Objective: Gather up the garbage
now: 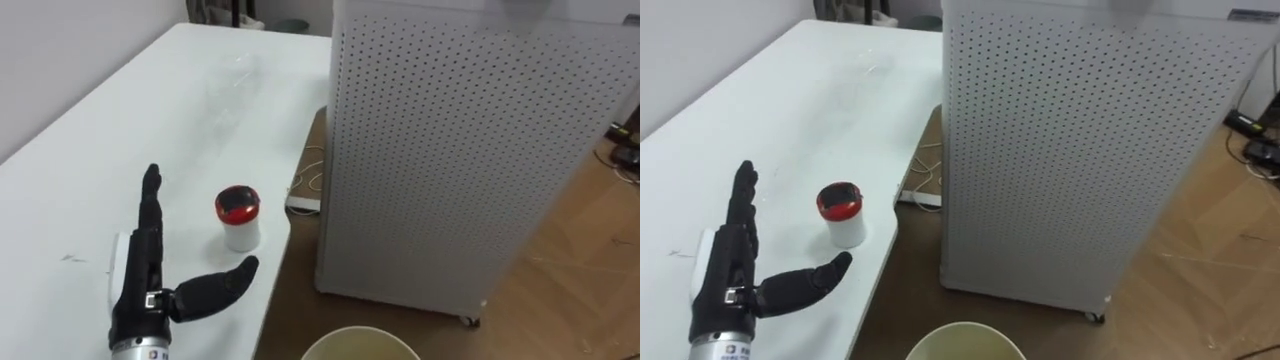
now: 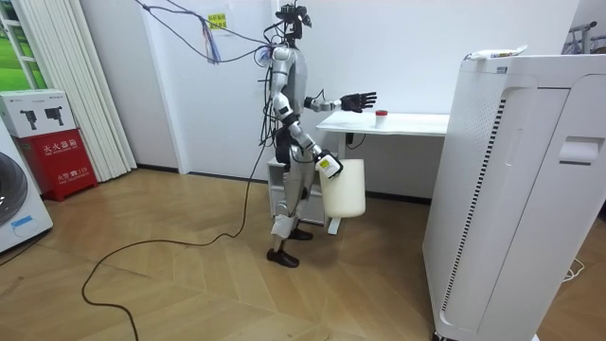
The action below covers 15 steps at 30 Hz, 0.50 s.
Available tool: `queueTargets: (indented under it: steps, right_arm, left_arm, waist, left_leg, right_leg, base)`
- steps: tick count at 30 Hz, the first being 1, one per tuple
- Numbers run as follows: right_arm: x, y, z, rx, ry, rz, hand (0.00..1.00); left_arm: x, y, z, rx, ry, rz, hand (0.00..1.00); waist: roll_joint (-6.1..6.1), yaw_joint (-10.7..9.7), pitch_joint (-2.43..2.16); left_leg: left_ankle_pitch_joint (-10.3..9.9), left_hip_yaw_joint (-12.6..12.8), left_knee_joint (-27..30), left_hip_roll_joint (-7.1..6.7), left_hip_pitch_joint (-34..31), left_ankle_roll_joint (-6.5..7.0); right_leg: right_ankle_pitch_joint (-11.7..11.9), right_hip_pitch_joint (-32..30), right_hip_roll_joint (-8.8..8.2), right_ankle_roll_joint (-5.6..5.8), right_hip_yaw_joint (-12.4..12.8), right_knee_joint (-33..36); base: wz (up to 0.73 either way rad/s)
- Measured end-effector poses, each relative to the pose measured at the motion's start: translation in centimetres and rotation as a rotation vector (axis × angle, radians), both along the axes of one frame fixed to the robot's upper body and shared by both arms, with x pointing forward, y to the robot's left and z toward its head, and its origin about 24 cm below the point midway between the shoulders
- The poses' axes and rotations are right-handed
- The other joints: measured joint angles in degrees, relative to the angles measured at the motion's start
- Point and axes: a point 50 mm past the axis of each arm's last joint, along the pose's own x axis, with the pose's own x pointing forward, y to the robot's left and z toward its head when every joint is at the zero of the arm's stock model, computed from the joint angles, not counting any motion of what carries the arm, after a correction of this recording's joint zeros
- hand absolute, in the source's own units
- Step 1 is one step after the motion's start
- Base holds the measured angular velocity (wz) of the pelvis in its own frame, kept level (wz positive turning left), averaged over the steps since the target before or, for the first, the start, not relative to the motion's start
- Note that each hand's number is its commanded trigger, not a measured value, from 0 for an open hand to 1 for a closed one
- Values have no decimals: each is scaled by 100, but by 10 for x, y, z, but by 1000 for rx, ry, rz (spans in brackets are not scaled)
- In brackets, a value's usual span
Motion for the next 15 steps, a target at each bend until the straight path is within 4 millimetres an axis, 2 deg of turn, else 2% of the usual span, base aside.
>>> queueTargets:
  steps: [5, 15]
  right_arm:
    - [1, 0, 1, -1, -5, 3, 100]
    - [5, 2, 4, 3, -30, 7, 100]
  left_arm:
    - [-1, -1, -7, 1, 29, 8, 0]
    - [3, -1, -4, 0, 15, 11, 0]
  waist:
    - [-32, -127, -14]
    - [-45, -186, -19]
  left_leg:
    - [1, -2, 3, 2, -9, 1]
    - [1, 0, -33, 2, 41, 1]
  right_leg:
    - [1, -77, -2, -2, 12, 86]
    - [1, -67, 0, -2, 17, 82]
  base:
    - [-7]
    - [-1]
